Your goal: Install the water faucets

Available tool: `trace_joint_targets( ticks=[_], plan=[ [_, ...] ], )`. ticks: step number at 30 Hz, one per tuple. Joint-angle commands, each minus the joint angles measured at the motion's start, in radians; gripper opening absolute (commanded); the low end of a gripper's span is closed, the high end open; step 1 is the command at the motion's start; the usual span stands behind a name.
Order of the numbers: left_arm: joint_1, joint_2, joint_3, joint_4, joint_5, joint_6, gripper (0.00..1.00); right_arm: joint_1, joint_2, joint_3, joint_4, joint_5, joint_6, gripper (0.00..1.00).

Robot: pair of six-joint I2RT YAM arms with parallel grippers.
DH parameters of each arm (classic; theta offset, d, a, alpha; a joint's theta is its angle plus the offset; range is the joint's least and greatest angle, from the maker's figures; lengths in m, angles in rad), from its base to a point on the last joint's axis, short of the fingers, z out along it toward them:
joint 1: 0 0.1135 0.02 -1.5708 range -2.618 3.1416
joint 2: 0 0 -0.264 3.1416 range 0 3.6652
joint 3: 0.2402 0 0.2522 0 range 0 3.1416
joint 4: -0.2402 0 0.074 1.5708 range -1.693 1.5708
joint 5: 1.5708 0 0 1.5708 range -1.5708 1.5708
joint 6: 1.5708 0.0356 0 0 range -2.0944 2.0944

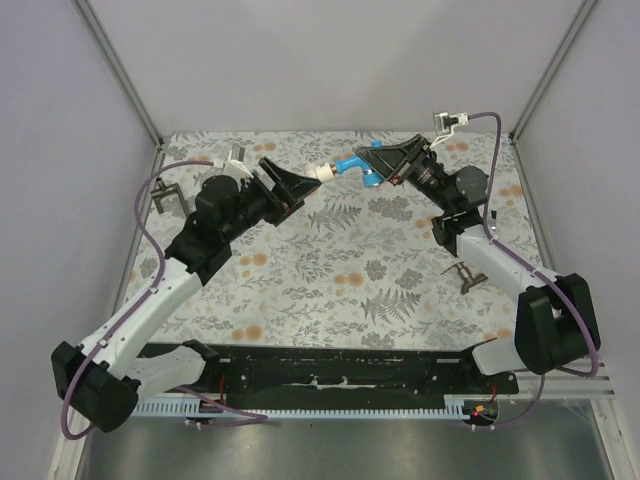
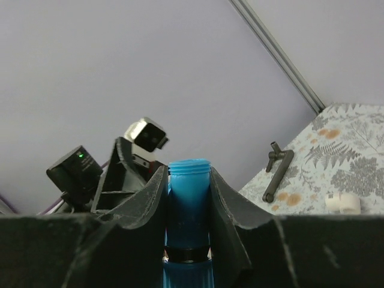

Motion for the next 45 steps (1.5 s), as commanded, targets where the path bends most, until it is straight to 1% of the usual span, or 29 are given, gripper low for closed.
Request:
trace_joint_targets(
  ticks=[1,4,8,16,20,23,27,31,33,36,40,43,45],
  plan=[
    [0.002,0.059,-0.008,0.098,0.139,-0.347,0.92,0.0,0.027,0.032,0.256,-0.023,-0.013,0.0],
    [-0.001,0.063,-0.052,0.227,0.142,-0.447,0.92,0.003,0.035,0.028,0.29,-0.031,-0.013,0.0],
    [0.001,0.048,-0.072,0.313,0.118,-0.482,0.91,0.005,0.035,0.017,0.302,-0.036,-0.013,0.0],
    [0.001,0.031,-0.101,0.43,0.091,-0.534,0.89,0.014,0.052,0.012,0.344,-0.031,0.002,0.0],
    [-0.001,0.039,-0.095,0.412,0.079,-0.524,0.88,0.026,0.056,0.012,0.359,-0.03,0.008,0.0],
    [-0.001,0.051,-0.101,0.43,0.076,-0.545,0.86,0.037,0.058,0.012,0.361,-0.036,0.002,0.0],
    [0.001,0.066,-0.098,0.473,0.087,-0.558,0.81,0.046,0.062,0.003,0.362,-0.043,-0.006,0.0],
    [0.002,0.056,-0.134,0.513,0.036,-0.562,0.74,0.054,0.062,-0.007,0.373,-0.056,-0.004,0.0],
    [0.004,0.05,-0.147,0.531,0.016,-0.562,0.72,0.058,0.059,-0.018,0.373,-0.059,-0.003,0.0],
    [0.007,0.045,-0.155,0.537,0.004,-0.548,0.71,0.06,0.046,-0.037,0.367,-0.056,0.0,0.0],
    [0.009,0.054,-0.163,0.574,0.009,-0.545,0.66,0.064,0.038,-0.052,0.351,-0.053,0.003,0.0],
    [0.009,0.06,-0.166,0.6,0.021,-0.553,0.57,0.068,0.033,-0.058,0.333,-0.05,0.01,0.0],
    [0.009,0.06,-0.169,0.619,0.029,-0.547,0.49,0.069,0.024,-0.061,0.302,-0.04,0.011,0.0]
  ],
)
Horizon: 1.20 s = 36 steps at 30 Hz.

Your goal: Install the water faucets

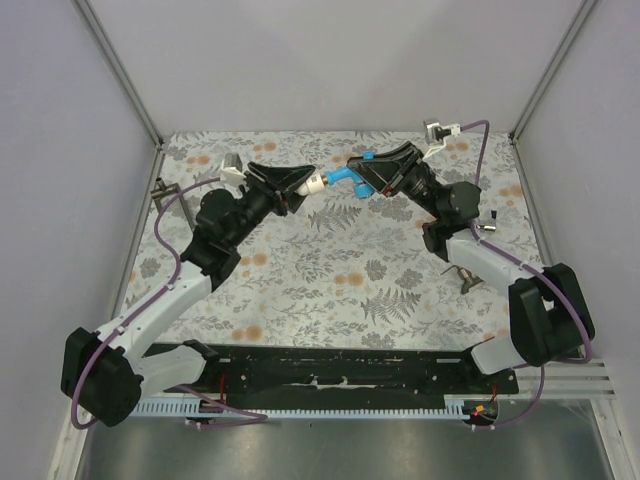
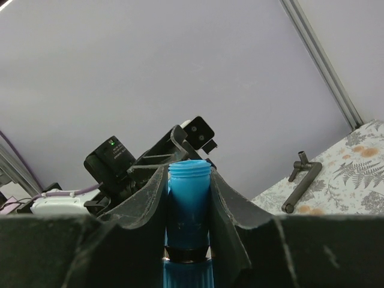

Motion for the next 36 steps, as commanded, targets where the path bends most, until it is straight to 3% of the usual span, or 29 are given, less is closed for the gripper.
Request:
trace_joint_targets(
  ticks=[1,4,6,11,13,15,20,21,22,27,31,36],
  plan=[
    [-0.001,-0.004,0.002,0.129,0.011,-0.007,0.43,0.008,-0.041,-0.006,-0.009,0.015,0.005,0.0],
    [0.001,-0.007,-0.006,0.155,0.02,0.04,0.2,0.011,-0.057,0.004,-0.108,0.047,0.047,0.0],
    [0.002,-0.013,-0.018,0.193,0.027,0.089,0.02,0.012,-0.08,0.026,-0.305,0.09,0.096,0.0],
    [0.001,-0.056,-0.024,0.177,0.075,0.497,0.02,0.012,-0.153,0.098,-0.936,0.208,0.176,0.0],
    [0.001,-0.099,-0.05,0.131,0.066,0.702,0.02,0.014,-0.172,0.072,-0.986,0.222,0.232,0.04],
    [0.001,-0.154,-0.102,0.118,0.016,0.806,0.02,0.014,-0.181,0.06,-0.992,0.218,0.257,0.12],
    [0.005,-0.214,-0.156,0.057,-0.094,0.696,0.02,0.012,-0.169,0.069,-0.963,0.172,0.181,0.43],
    [0.007,-0.216,-0.153,0.027,-0.101,0.653,0.02,0.012,-0.166,0.075,-0.951,0.157,0.147,0.53],
    [0.016,-0.216,-0.15,-0.01,-0.106,0.616,0.02,0.008,-0.169,0.08,-0.943,0.134,0.095,0.58],
    [0.096,-0.205,-0.101,-0.184,-0.065,0.45,0.02,0.0,-0.201,0.147,-0.991,-0.006,-0.291,0.64],
    [0.166,-0.167,-0.029,-0.297,0.058,0.384,0.02,0.0,-0.287,0.149,-1.093,-0.133,-0.733,0.81],
    [0.18,-0.144,0.031,-0.362,0.113,0.375,0.02,0.009,-0.383,0.107,-1.222,-0.204,-1.141,0.85]
  ],
)
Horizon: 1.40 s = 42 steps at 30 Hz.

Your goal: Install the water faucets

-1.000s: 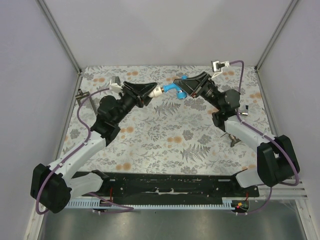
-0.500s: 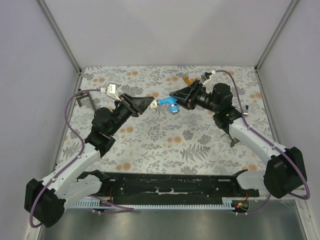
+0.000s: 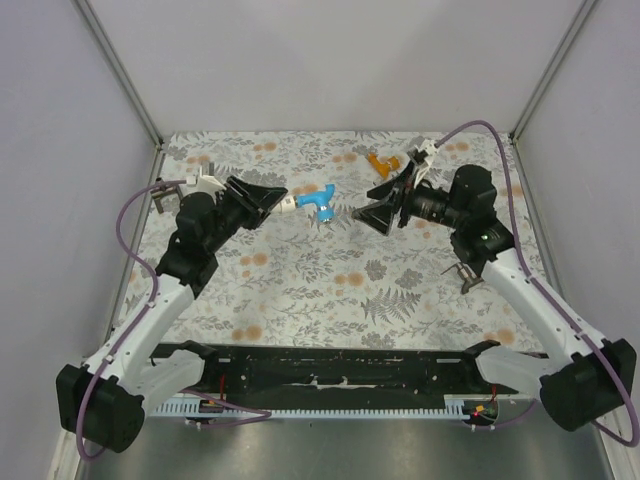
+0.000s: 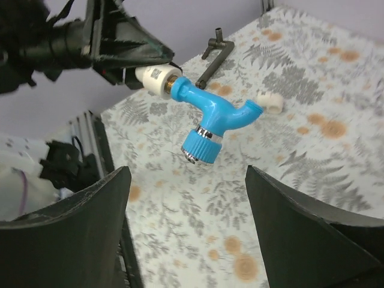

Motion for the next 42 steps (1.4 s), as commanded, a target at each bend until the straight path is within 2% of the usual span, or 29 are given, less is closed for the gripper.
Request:
trace_joint_targets(
  ticks=[1,4,7,9,16,21,27,31,37,42],
  plan=[
    [0.006,-0.001,0.095,-0.038,0.091,-0.075,0.02,0.02,-0.089,-0.015,-0.1,-0.095,-0.494,0.85],
    [0.005,-0.002,0.117,-0.061,0.103,-0.087,0.02,0.063,-0.121,-0.068,-0.08,-0.068,-0.613,0.84],
    [0.006,0.001,0.141,-0.074,0.12,-0.089,0.02,0.137,-0.135,-0.102,-0.074,0.068,-0.722,0.84],
    [0.005,0.002,0.153,-0.072,0.126,-0.089,0.02,0.152,-0.115,-0.107,-0.072,0.095,-0.751,0.84],
    [0.005,-0.004,0.17,-0.034,0.135,-0.095,0.02,0.19,-0.014,-0.139,0.165,0.011,-0.596,0.78],
    [0.005,-0.007,0.169,0.027,0.149,-0.118,0.02,0.192,0.061,-0.194,0.454,-0.011,-0.417,0.77],
    [0.005,-0.01,0.163,0.064,0.142,-0.093,0.02,0.195,0.118,-0.188,0.629,-0.06,-0.263,0.74],
    [0.006,-0.025,0.153,0.029,0.1,-0.015,0.02,0.197,0.103,-0.181,0.686,-0.092,-0.188,0.73],
    [0.005,-0.058,0.161,-0.074,0.016,0.202,0.02,0.195,0.08,-0.151,0.687,-0.112,-0.125,0.72],
    [0.003,-0.062,0.178,-0.061,0.105,0.304,0.02,0.197,0.096,-0.118,0.617,-0.071,-0.16,0.72]
  ],
)
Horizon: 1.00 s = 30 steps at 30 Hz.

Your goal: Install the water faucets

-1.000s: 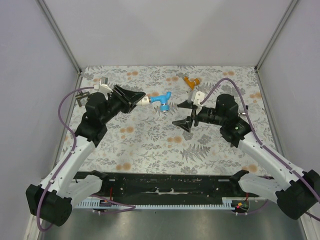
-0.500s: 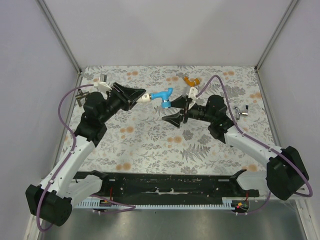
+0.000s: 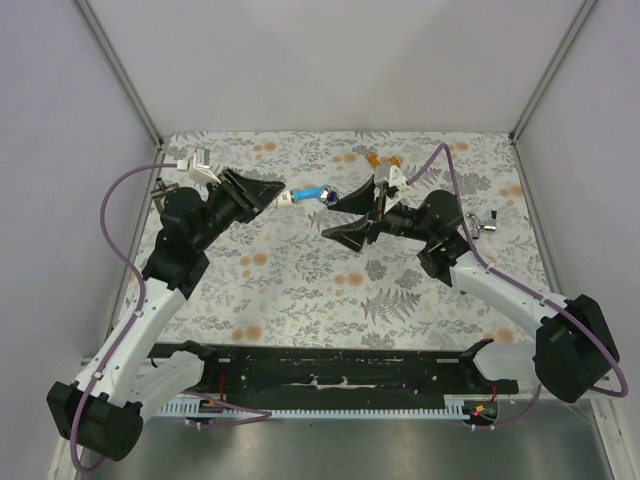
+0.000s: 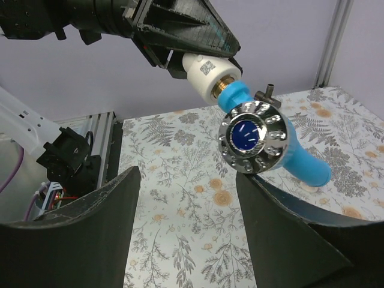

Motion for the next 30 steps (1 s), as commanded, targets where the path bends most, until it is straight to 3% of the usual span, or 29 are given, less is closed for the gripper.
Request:
trace_joint_targets(
  ticks=[1,11,19,30],
  plan=[
    [-0.001,-0.019,0.065,0.026,0.068,0.164,0.02,0.007,-0.009,0.079,0.006,0.014,-0.012,0.72],
    [0.0,-0.036,0.056,0.0,0.188,0.232,0.02,0.005,0.051,0.173,-0.187,0.122,-0.127,0.76],
    [0.005,0.002,0.051,-0.037,0.137,0.1,0.02,-0.003,-0.058,0.164,-0.341,0.126,-0.37,0.79],
    [0.008,0.088,0.087,-0.012,0.224,-0.02,0.02,0.001,-0.121,0.185,-0.493,0.015,-0.611,0.82]
  ],
)
